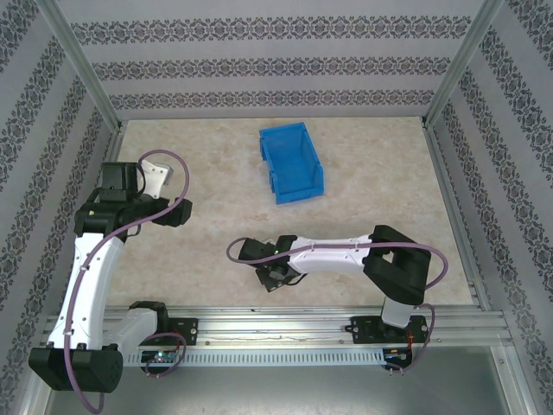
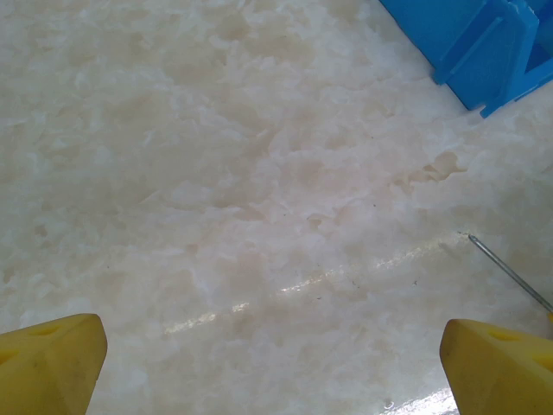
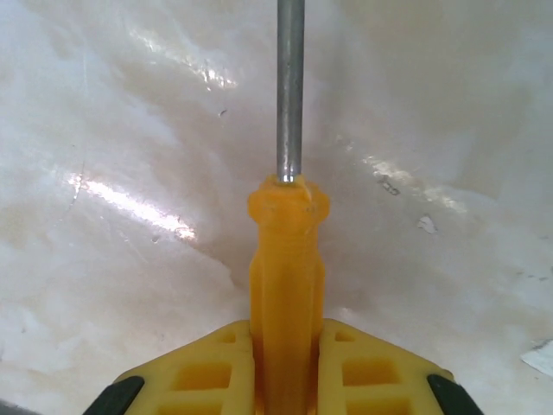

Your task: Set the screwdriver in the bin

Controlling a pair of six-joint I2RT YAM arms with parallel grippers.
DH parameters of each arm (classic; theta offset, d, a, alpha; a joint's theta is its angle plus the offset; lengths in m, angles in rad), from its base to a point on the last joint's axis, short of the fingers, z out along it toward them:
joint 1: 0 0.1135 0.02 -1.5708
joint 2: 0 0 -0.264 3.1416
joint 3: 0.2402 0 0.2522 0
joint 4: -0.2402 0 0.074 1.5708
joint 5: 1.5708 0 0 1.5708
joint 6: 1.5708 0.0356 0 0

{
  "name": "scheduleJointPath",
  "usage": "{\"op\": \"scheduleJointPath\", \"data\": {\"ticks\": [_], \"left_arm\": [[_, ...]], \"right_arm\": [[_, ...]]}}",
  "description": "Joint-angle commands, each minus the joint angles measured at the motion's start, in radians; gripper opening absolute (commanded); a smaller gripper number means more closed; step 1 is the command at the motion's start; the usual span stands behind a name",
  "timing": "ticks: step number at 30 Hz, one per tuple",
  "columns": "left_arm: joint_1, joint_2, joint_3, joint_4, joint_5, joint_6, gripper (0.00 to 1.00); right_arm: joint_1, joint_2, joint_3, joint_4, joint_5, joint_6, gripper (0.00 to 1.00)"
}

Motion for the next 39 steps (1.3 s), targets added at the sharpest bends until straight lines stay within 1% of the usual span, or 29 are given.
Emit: {"op": "scheduleJointPath", "data": {"ticks": [1, 6, 10, 16, 21, 25, 30, 34, 39], "left_arm": [[-0.001, -0.003, 0.021, -0.018, 0.009, -0.014, 0.99], [-0.001, 0.007, 0.021, -0.015, 0.012, -0.013, 0.99], [-0.001, 0.011, 0.018, -0.010, 0.013, -0.012, 0.99], [-0.001, 0.007, 0.022, -0.012, 0.013, -0.009, 0.99], [-0.001, 0.003, 0.028, -0.019, 0.027, -0.014, 0.99], [-0.001, 0.004, 0.039, -0.030, 0.038, -0.018, 0.99], [-0.001, -0.001, 0.045, -0.046, 0.039, -0.010, 0.99], [-0.001, -0.011, 0.037, -0.059, 0.036, -0.004, 0.99], [-0.001, -0.024, 0.035, -0.073, 0.038, -0.002, 0.99]], "right_arm": [[-0.004, -0.068, -0.017, -0.022, 0.038, 0.019, 0.15], [-0.018, -0.166, -0.055, -0.030, 0.041, 0.032, 0.15], [-0.056, -0.267, -0.090, -0.044, 0.038, 0.033, 0.15], [-0.162, -0.403, -0.110, -0.075, 0.025, -0.012, 0.16], [-0.283, -0.440, -0.080, -0.093, 0.004, -0.087, 0.16], [-0.386, -0.403, -0.015, -0.101, -0.030, -0.165, 0.16], [-0.501, -0.310, 0.106, -0.095, -0.077, -0.257, 0.16], [-0.584, -0.195, 0.232, -0.093, -0.110, -0.320, 0.16], [-0.646, -0.042, 0.370, -0.078, -0.147, -0.363, 0.16]]}}
